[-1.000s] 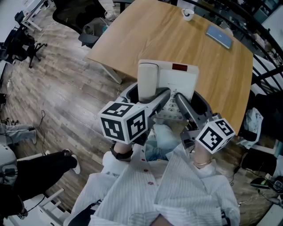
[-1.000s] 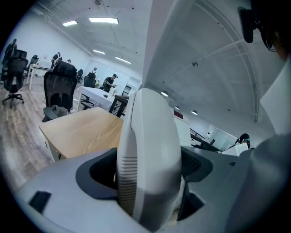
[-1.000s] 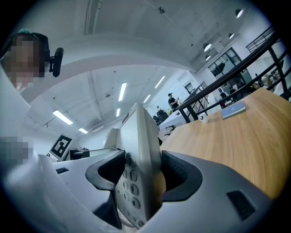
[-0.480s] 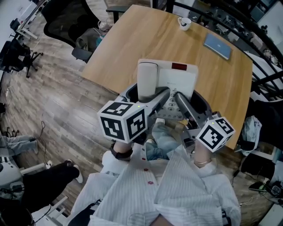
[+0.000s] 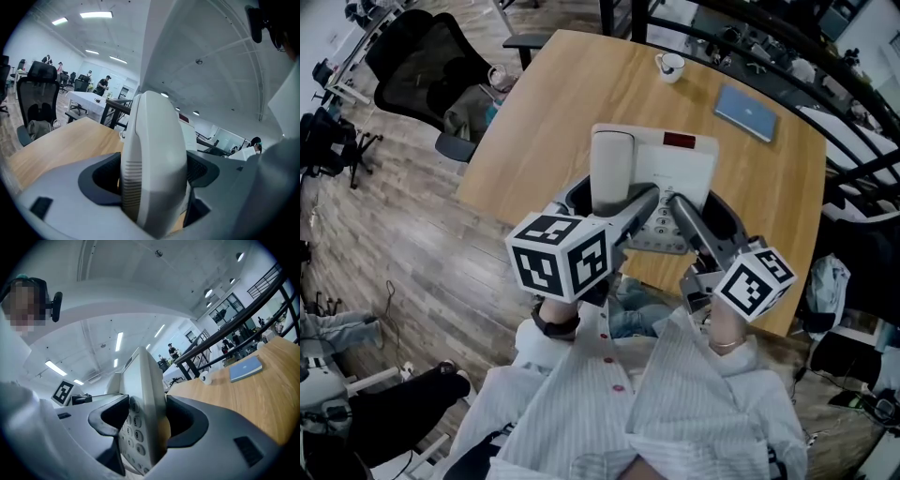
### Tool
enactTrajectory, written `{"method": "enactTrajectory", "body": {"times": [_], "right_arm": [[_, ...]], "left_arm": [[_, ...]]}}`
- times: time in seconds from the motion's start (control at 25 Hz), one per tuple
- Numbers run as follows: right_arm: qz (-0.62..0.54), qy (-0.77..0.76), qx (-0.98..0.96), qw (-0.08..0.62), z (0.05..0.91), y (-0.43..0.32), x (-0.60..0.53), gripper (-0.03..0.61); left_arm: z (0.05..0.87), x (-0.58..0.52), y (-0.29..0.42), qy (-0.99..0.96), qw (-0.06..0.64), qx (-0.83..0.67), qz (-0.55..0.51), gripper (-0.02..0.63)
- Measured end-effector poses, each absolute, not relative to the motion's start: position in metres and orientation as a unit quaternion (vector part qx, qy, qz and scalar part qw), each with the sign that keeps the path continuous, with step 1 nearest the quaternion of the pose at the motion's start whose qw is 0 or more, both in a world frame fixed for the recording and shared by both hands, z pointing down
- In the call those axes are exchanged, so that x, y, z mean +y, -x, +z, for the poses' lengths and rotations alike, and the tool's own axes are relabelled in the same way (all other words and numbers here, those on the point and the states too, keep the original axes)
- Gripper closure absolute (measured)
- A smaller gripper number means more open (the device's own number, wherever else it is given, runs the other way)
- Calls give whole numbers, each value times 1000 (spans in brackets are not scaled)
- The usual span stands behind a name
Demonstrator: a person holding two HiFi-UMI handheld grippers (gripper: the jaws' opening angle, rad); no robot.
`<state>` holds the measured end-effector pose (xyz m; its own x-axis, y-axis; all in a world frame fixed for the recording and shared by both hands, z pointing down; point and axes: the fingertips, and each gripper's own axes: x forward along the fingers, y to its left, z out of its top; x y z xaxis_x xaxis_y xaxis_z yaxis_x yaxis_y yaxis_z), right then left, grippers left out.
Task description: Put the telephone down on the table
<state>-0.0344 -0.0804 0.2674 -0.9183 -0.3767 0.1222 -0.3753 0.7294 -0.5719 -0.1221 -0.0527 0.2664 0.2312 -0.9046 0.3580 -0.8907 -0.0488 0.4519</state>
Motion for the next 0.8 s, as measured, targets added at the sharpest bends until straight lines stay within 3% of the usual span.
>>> {"method": "enactTrajectory", "body": {"times": [0.8], "right_arm": [[-342,309,887,20,293,0,-140,311]], "left_arm": [[292,-132,92,-779,332,-531,40,210]]}}
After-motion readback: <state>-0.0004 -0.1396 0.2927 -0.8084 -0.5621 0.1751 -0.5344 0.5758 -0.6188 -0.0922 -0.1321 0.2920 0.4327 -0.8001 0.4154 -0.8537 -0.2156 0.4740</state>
